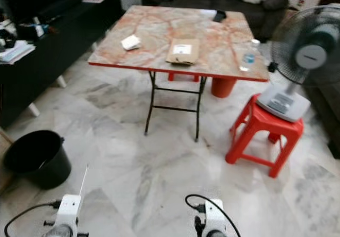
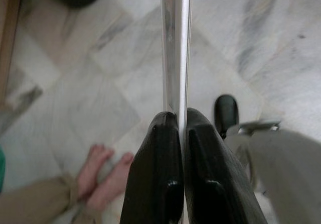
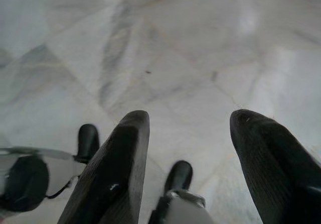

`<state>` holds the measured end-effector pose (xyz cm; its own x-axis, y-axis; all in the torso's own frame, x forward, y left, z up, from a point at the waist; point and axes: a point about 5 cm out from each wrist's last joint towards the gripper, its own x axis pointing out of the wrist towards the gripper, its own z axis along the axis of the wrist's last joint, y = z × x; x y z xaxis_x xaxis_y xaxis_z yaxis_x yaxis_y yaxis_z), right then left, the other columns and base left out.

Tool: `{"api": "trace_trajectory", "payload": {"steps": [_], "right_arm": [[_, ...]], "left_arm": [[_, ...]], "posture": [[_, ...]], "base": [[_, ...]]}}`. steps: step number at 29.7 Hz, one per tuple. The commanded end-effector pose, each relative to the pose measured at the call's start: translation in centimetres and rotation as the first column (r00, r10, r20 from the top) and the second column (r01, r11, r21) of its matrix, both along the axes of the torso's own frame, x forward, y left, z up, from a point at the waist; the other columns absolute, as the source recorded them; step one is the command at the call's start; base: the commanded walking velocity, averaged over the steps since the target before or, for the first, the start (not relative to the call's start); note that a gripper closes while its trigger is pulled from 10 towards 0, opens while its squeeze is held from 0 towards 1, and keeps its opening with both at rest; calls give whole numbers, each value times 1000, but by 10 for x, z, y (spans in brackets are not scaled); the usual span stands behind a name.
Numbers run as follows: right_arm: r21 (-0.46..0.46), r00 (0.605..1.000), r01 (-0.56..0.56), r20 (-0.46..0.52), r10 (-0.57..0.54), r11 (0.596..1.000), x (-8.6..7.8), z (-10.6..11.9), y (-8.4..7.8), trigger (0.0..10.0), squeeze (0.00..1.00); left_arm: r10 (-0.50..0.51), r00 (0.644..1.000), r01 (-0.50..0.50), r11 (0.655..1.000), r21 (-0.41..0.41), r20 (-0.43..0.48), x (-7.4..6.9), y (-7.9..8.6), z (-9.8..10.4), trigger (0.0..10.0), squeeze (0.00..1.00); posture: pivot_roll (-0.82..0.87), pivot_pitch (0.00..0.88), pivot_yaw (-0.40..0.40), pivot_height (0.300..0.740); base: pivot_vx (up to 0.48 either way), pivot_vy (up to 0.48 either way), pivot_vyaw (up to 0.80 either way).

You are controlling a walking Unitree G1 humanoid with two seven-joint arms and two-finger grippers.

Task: Picking trash to rubbish bin

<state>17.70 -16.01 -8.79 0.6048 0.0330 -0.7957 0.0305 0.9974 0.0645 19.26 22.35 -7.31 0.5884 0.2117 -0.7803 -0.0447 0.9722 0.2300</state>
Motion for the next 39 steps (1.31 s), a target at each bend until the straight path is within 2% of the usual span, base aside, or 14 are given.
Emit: {"api": "trace_trajectory", "payload": {"steps": [1, 7, 10, 18, 30, 39], "right_arm": [[-11, 1000, -8, -21, 8, 1000, -5, -3, 0, 10000, 0], [-13, 999, -5, -36, 5, 1000, -9, -4, -2, 10000, 0], [-20, 1000, -12, -13, 12, 1000, -2, -1, -2, 10000, 0], [-32, 999, -33, -1, 33, 999, 3, 1, -1, 10000, 0], [-38, 999, -43, -9, 43, 998, 0, 0, -2, 10000, 0], [-31, 1000, -10, -5, 10, 999, 2, 1, -4, 10000, 0]], "left_arm": [[-9, 1000, 10, 1000, 25, -29, -6, 5, -2, 10000, 0], [9, 1000, -8, 1000, 30, -20, -6, 6, -1, 10000, 0], [4, 1000, -3, 1000, 31, -22, -5, 6, -1, 10000, 0], [0, 1000, 1, 999, 32, -16, -3, 5, 0, 10000, 0], [5, 1000, -4, 1000, 30, -19, -4, 4, -1, 10000, 0], [18, 1000, -17, 999, 29, -14, -3, 4, -1, 10000, 0]], "posture": [[-23, 10, 2, 740], [-20, 3, -3, 740], [-27, 0, 0, 740], [-25, 0, -4, 740], [-26, 0, -12, 740], [-23, 0, -17, 740]], "base": [[240, 0, 719], [162, 0, 120], [246, 0, 0], [248, 0, 799], [248, 0, 800], [250, 0, 622]]}}
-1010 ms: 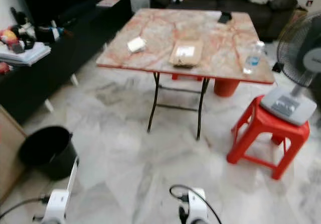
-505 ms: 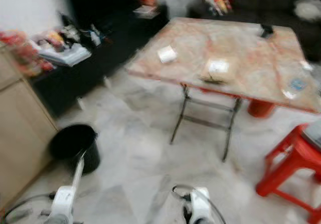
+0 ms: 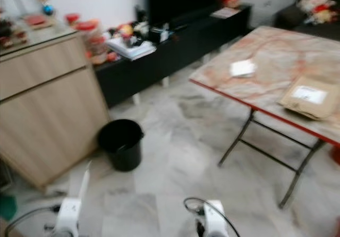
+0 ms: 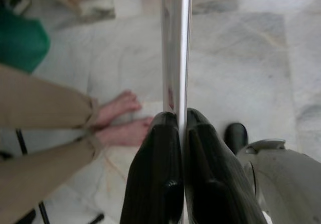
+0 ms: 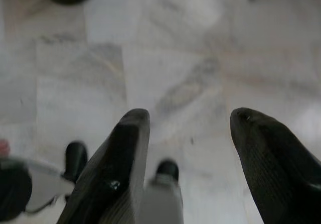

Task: Picking trash to rubbish bin

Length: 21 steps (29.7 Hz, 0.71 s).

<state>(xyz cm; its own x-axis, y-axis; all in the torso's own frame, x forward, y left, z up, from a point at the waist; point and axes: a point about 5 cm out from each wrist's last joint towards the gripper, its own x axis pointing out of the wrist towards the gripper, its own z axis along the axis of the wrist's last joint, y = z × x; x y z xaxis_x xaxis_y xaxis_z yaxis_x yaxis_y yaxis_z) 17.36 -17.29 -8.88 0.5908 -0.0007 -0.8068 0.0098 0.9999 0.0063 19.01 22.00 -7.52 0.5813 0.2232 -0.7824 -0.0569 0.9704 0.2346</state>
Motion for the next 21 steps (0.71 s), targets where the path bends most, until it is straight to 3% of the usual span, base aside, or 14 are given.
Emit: {"api": "trace_trajectory", "payload": {"steps": [1, 18, 21], "right_arm": [[27, 1000, 8, 13, -8, 1000, 5, 2, 9, 10000, 0], [45, 999, 15, 27, -16, 999, 7, 3, 12, 10000, 0], [17, 1000, -23, 16, 23, 1000, 6, 2, 12, 10000, 0]], "left_arm": [[6, 1000, -5, 1000, 24, -9, -1, 8, 1, 10000, 0], [16, 1000, -16, 999, 29, -11, -3, 11, 1, 10000, 0], [15, 1000, -15, 999, 29, -10, -3, 11, 1, 10000, 0]], "posture": [[-21, 2, -18, 740], [-21, 26, -14, 740], [-21, 26, -14, 740]], "base": [[251, 0, 0], [249, 0, 0], [247, 0, 0]]}}
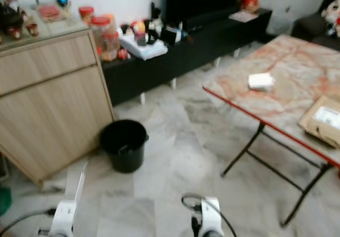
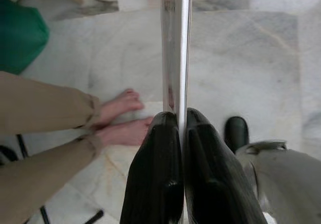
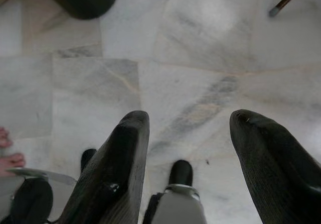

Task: Picking trash to rubbish bin

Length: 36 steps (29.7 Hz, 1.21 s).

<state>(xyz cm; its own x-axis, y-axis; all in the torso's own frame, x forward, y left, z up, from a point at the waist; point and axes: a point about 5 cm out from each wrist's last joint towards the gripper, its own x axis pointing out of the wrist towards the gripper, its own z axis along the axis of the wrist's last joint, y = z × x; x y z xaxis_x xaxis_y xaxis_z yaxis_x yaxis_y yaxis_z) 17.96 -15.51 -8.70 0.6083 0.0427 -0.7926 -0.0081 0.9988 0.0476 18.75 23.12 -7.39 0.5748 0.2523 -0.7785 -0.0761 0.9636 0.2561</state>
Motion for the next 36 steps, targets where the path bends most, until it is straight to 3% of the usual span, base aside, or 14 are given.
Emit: {"api": "trace_trajectory", "payload": {"steps": [1, 7, 25, 29, 36], "right_arm": [[-26, 1000, -8, -7, 8, 1000, 0, 0, -6, 10000, 0], [-35, 999, -32, -9, 32, 999, -2, -1, -4, 10000, 0], [-26, 999, -32, -4, 32, 999, -1, 0, -3, 10000, 0], [-38, 999, -40, -3, 40, 998, -1, 0, -4, 10000, 0], [-27, 1000, -22, 3, 22, 999, 1, 1, -5, 10000, 0]], "left_arm": [[-5, 1000, 6, 1000, 6, -8, 0, -1, 0, 10000, 0], [-9, 1000, 9, 1000, 7, -5, 1, -2, 0, 10000, 0], [-4, 1000, 4, 1000, 9, -5, 0, -1, 0, 10000, 0], [-3, 1000, 3, 1000, 8, -5, 0, -1, 0, 10000, 0], [-6, 1000, 6, 1000, 8, -7, 0, -1, 0, 10000, 0]], "posture": [[-21, 26, -14, 740], [-18, 29, -15, 740], [-19, 28, -14, 740], [-21, 22, -15, 740], [-24, 12, -13, 740]], "base": [[247, 0, 0], [247, 0, 588], [284, 0, 0], [292, 0, 800], [294, 0, 0]]}}
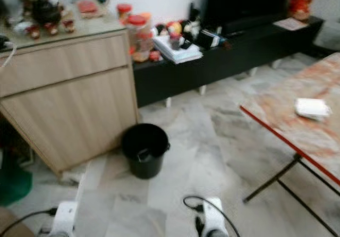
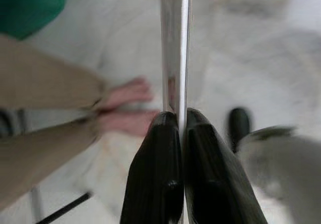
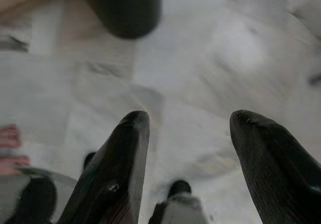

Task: Picking trash to rubbish bin

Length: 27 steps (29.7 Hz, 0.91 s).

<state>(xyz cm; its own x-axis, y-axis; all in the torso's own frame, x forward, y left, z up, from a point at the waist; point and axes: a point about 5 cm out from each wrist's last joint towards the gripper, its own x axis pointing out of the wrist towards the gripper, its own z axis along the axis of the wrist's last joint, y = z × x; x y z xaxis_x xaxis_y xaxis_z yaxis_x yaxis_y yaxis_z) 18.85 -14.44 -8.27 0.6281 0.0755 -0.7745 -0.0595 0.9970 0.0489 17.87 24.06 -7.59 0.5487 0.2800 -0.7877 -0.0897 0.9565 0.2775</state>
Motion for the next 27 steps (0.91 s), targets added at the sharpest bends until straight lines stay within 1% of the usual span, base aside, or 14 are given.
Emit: {"api": "trace_trajectory", "payload": {"steps": [1, 6, 12, 20, 25, 27], "right_arm": [[-29, 999, 28, -23, -29, 999, -7, -3, -15, 10000, 0], [-33, 1000, 17, -23, -17, 999, -7, -3, -15, 10000, 0], [-26, 999, 29, -26, -29, 999, -7, -3, -15, 10000, 0], [-33, 1000, 4, -23, -4, 999, -7, -3, -15, 10000, 0], [-31, 1000, 9, -18, -9, 999, -6, -2, -15, 10000, 0], [-25, 1000, 24, -19, -24, 999, -6, -3, -15, 10000, 0]], "left_arm": [[-28, 999, 28, 1000, -11, 19, 9, -10, 2, 10000, 0], [-29, 999, 30, 1000, -11, 22, 10, -11, 2, 10000, 0], [-34, 999, 34, 999, -11, 21, 10, -11, 2, 10000, 0], [-39, 999, 39, 999, -15, 22, 12, -14, 2, 10000, 0], [-36, 999, 36, 999, -15, 22, 11, -14, 2, 10000, 0], [-36, 999, 36, 999, -16, 20, 11, -14, 2, 10000, 0]], "posture": [[-24, 12, -13, 740], [-23, 3, -13, 740], [-23, 0, -12, 740], [-22, 0, -21, 740], [-24, 0, -26, 740], [-23, 0, -27, 740]], "base": [[296, 0, 0], [293, 0, 0], [293, 0, 0], [294, 0, 0], [295, 0, 627], [292, 0, 0]]}}
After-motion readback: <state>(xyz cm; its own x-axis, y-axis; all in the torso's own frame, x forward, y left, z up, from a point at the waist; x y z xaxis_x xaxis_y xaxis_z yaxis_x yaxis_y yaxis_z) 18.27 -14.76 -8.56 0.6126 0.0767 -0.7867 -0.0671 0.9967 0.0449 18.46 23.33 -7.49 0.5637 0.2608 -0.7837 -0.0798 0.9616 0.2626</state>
